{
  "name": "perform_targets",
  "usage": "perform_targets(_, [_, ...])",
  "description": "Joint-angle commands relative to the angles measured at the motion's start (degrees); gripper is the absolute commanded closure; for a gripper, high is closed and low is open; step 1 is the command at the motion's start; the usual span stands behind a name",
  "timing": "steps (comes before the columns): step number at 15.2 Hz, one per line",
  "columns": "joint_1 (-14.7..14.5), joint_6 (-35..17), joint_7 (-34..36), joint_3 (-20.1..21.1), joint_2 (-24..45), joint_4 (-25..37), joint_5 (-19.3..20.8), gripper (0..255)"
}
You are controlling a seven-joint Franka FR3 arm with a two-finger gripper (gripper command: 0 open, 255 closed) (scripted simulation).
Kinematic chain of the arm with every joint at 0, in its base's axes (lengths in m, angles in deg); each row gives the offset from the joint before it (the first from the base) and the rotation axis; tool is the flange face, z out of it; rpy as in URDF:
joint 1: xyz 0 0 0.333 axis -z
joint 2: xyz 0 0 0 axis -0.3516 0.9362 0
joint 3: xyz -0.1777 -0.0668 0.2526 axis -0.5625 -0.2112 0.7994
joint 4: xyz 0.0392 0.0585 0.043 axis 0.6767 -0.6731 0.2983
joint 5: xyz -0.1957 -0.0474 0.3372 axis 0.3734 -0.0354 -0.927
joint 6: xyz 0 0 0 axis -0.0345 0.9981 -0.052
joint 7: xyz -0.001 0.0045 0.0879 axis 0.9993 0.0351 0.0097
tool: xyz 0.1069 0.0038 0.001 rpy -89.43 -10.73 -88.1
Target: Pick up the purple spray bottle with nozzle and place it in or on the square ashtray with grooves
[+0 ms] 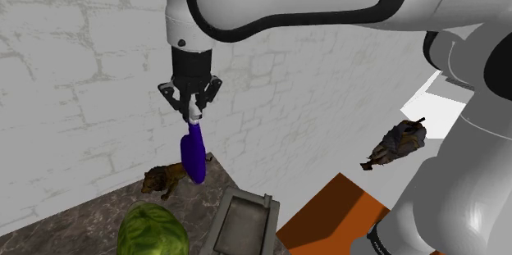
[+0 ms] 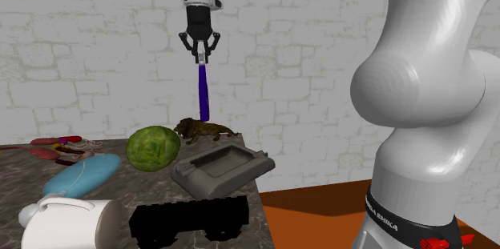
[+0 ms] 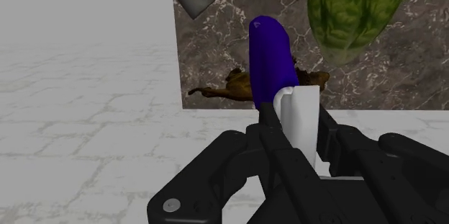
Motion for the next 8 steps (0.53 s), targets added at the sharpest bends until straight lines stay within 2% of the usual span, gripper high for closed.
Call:
perform_targets(1, [0.3, 1.0, -0.4, 0.1, -2.3, -1.0, -1.1, 255])
perform_targets(8, [0.8, 4.7, -3.3, -0.8, -18.0, -11.2, -8.6, 255])
